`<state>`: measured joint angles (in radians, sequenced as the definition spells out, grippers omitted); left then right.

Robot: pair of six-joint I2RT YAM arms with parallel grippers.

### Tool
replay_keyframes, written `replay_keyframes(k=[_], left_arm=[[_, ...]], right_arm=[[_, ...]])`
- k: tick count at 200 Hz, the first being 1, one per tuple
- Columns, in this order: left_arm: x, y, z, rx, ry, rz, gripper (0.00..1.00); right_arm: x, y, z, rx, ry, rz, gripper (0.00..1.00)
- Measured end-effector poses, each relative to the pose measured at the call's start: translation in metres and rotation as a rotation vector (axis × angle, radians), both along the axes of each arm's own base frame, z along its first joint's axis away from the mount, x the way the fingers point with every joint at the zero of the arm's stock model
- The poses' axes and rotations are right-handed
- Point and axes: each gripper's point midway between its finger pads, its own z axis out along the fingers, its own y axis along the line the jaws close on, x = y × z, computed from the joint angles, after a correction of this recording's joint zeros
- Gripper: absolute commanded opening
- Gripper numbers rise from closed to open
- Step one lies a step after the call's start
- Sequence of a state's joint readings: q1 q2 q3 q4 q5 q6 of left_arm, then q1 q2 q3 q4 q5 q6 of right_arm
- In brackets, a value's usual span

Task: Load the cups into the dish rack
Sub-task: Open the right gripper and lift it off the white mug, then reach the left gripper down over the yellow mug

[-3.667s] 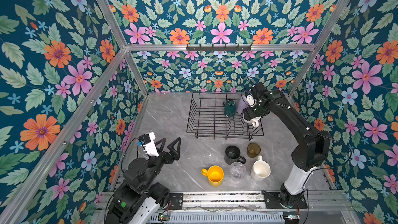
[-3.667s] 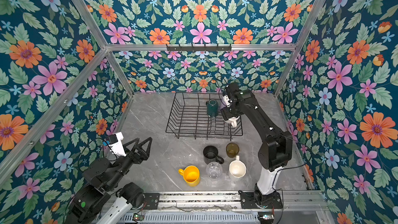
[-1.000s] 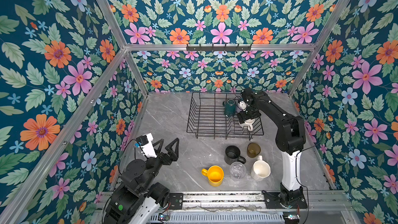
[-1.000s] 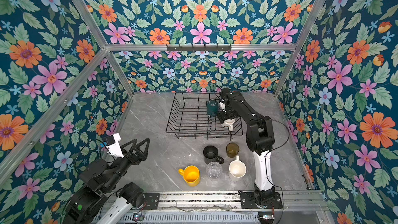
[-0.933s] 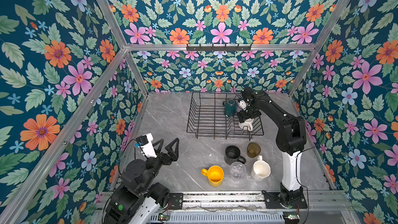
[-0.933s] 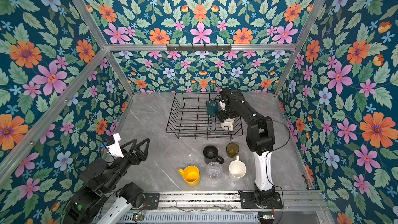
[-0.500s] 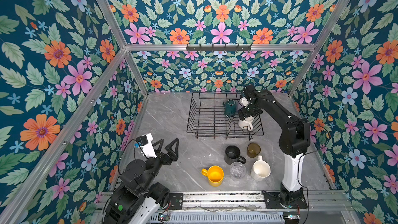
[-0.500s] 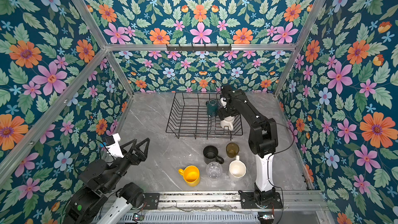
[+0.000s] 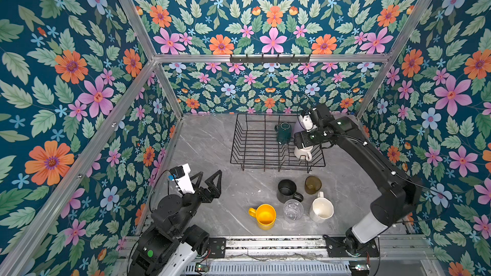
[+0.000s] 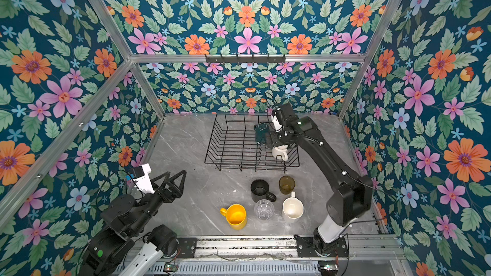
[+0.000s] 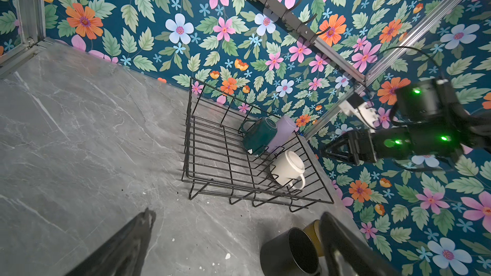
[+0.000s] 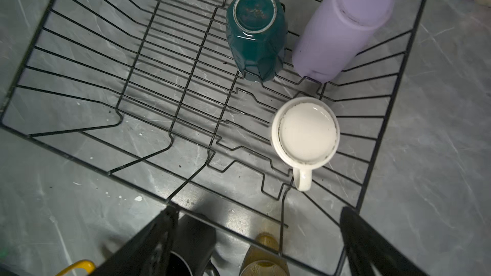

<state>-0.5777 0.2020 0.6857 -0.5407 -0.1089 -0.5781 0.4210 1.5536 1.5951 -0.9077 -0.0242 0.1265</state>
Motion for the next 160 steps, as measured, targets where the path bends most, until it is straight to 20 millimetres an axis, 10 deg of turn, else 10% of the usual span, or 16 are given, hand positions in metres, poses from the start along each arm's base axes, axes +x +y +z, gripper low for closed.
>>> replay_keyframes(k=[50, 160], left_arm=[[0.004, -0.012, -0.008, 0.031, 0.062, -0.046, 0.98], [0.005, -0.091, -0.046, 0.178, 0.310, -0.448, 0.78]], right_arm=[[-0.038, -0.003, 0.014, 0.150, -0.038, -0.040, 0.94], [-0.040, -0.007, 0.004, 0.135, -0.051, -0.049, 0.94]])
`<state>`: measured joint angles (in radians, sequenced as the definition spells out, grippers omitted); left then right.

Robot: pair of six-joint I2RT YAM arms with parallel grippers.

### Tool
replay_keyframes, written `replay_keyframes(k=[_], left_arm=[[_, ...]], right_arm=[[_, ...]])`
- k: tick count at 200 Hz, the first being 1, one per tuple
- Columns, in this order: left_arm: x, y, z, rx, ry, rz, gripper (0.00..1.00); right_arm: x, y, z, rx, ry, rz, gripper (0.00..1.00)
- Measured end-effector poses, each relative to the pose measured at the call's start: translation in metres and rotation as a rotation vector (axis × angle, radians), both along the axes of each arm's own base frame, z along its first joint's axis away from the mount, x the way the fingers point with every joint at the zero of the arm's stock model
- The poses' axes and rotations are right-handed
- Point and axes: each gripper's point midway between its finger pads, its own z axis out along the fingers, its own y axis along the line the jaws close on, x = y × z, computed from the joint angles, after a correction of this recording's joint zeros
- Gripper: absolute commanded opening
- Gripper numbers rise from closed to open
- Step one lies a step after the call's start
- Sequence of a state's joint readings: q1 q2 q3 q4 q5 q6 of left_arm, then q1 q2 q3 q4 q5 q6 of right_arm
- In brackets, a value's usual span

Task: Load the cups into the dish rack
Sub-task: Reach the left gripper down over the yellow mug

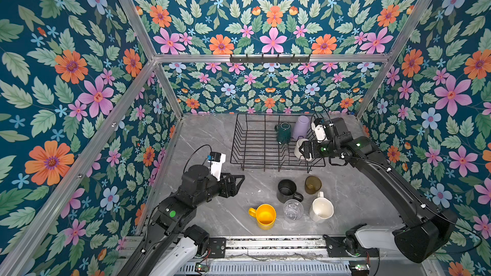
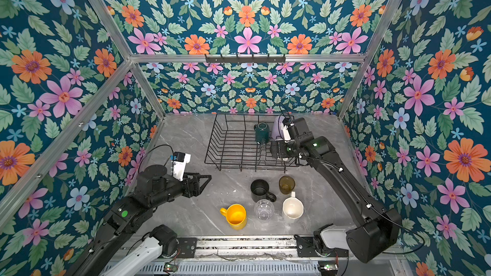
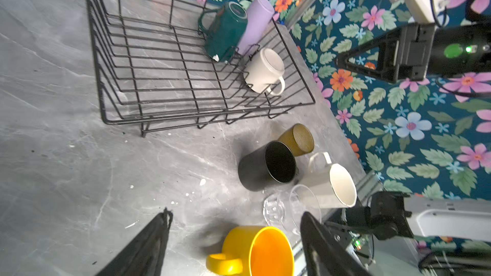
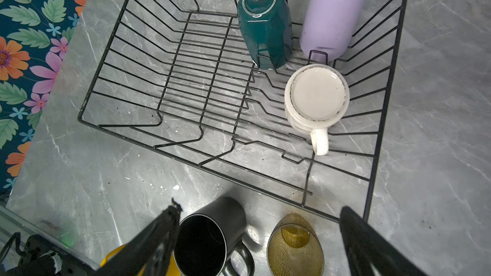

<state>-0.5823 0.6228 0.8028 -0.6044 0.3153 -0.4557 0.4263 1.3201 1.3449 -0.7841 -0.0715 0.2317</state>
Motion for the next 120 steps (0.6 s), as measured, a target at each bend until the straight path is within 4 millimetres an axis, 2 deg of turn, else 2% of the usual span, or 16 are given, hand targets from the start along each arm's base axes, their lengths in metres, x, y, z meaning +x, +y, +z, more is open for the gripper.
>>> replay_keyframes(k=[45, 94, 120], left_arm=[[-0.008, -0.015, -0.010, 0.051, 0.043, -0.094, 0.76], [-0.036, -0.056, -0.033, 0.183, 0.072, -0.264, 0.75], [-0.037, -0.065, -0.046, 0.273, 0.073, -0.274, 0.73]], right_arm=[[0.000, 0.000, -0.004, -0.008, 0.002, 0.006, 0.94], [0.000, 0.000, -0.007, -0.019, 0.000, 0.019, 0.94], [0.000, 0.000, -0.007, -0.019, -0.001, 0.020, 0.94]])
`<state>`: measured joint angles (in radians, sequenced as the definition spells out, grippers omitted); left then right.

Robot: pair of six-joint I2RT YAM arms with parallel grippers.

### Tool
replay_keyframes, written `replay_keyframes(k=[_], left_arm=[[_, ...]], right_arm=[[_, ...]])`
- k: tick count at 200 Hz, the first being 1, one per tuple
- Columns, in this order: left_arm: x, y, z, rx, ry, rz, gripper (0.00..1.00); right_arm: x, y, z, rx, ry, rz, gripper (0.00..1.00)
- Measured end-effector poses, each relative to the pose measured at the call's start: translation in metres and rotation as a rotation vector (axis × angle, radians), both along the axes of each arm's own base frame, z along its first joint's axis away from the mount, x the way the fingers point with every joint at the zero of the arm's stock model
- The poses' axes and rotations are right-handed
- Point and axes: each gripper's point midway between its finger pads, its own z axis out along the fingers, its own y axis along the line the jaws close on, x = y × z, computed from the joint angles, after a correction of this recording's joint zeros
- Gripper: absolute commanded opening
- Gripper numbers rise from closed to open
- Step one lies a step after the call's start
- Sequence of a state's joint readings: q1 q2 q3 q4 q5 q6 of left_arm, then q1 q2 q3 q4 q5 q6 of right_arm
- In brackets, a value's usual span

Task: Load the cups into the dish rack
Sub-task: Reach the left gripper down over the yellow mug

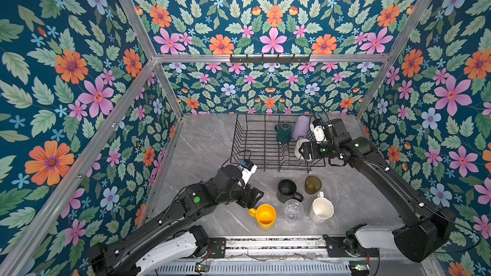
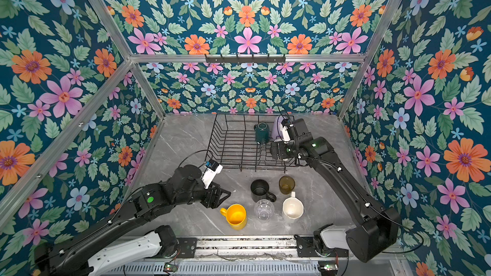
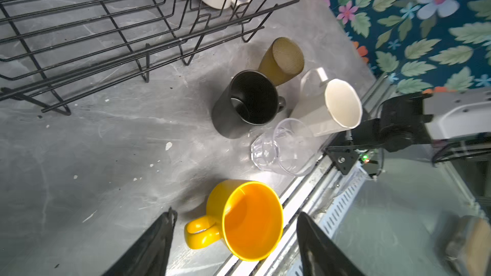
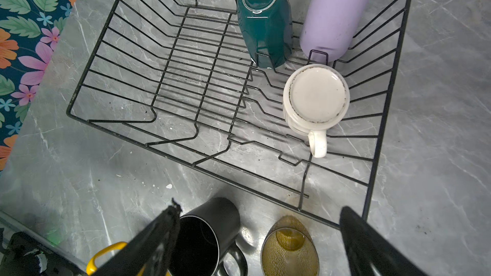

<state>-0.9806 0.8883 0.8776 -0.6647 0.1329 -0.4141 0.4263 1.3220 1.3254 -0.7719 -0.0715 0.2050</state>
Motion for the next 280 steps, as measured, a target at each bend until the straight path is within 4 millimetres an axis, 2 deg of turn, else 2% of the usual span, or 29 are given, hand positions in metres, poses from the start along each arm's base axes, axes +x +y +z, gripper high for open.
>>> replay_keyframes(k=[17, 91, 134, 232, 280], left_arm=[[0.000, -0.001, -0.011, 0.067, -0.003, 0.000, 0.72], [-0.025, -0.016, -0.046, 0.241, 0.017, -0.107, 0.70], [-0.026, -0.017, -0.070, 0.355, 0.040, -0.113, 0.68], [-0.032, -0.019, -0.098, 0.447, 0.093, -0.140, 0.63], [-0.032, -0.018, -0.105, 0.468, 0.102, -0.135, 0.56]], right_arm=[[0.000, 0.000, 0.000, 0.000, 0.000, 0.000, 0.94], [-0.002, 0.000, -0.005, -0.002, 0.008, 0.005, 0.94], [-0.004, 0.000, -0.004, 0.003, 0.004, 0.008, 0.94], [-0.009, -0.002, -0.005, 0.006, 0.003, 0.009, 0.94], [-0.010, -0.002, -0.005, 0.006, 0.002, 0.010, 0.94]])
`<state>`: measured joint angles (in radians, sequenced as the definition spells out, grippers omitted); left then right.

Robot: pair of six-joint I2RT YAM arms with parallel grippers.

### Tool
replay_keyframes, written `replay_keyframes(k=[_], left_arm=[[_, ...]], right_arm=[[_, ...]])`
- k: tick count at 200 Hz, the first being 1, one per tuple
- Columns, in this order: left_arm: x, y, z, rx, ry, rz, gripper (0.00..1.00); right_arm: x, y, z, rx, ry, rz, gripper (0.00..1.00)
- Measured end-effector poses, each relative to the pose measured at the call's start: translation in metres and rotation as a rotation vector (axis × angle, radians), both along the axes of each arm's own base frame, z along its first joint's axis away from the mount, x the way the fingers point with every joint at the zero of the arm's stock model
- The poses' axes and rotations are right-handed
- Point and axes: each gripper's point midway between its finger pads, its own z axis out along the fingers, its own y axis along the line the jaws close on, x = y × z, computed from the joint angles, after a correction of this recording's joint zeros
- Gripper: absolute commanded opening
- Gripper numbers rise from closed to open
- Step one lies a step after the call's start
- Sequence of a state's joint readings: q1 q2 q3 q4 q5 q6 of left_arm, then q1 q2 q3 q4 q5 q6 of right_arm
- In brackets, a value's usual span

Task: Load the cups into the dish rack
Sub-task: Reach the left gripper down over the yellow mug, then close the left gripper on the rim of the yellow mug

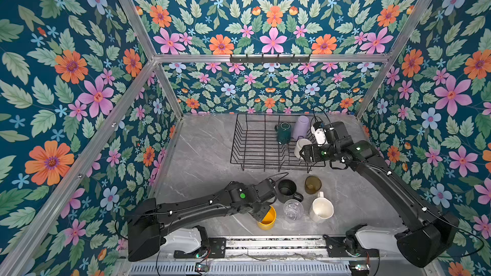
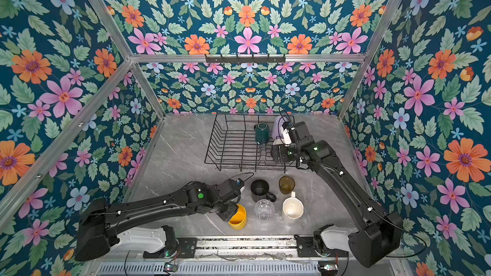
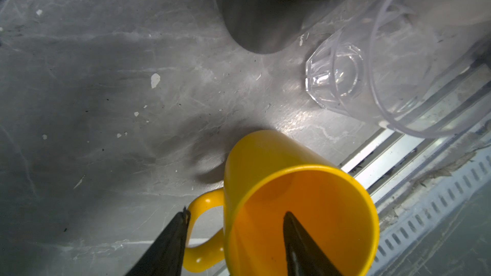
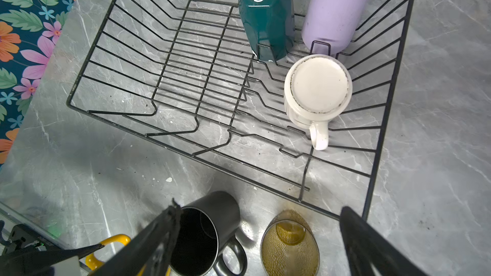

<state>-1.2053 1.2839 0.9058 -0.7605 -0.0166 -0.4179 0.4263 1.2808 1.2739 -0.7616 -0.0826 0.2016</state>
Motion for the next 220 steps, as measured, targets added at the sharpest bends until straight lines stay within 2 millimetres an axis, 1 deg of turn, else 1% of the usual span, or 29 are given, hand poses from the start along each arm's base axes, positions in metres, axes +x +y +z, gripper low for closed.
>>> replay_keyframes(k=[50, 63, 80, 130, 169, 206, 220], left_arm=[[-0.001, 0.002, -0.010, 0.029, 0.013, 0.003, 0.50], [-0.001, 0.002, -0.012, 0.035, 0.016, 0.004, 0.47], [-0.001, 0.002, -0.012, 0.036, 0.017, 0.006, 0.41], [-0.001, 0.002, -0.014, 0.039, 0.022, 0.020, 0.16], [0.000, 0.005, -0.015, 0.055, 0.021, 0.023, 0.00], [0.000, 0.008, -0.014, 0.065, 0.017, 0.029, 0.00], [0.002, 0.011, -0.010, 0.067, -0.002, 0.037, 0.00]], right_arm=[[-0.002, -0.001, -0.001, 0.000, 0.000, 0.000, 0.94], [-0.002, -0.001, -0.002, -0.001, 0.002, 0.000, 0.94], [-0.002, -0.001, -0.002, -0.001, 0.001, 0.000, 0.94], [-0.002, -0.001, -0.004, -0.003, 0.005, 0.000, 0.94], [-0.001, -0.001, -0.005, -0.002, 0.004, 0.001, 0.94], [0.001, 0.001, -0.003, 0.005, -0.008, 0.003, 0.94], [0.001, 0.001, -0.003, 0.006, -0.007, 0.003, 0.94]])
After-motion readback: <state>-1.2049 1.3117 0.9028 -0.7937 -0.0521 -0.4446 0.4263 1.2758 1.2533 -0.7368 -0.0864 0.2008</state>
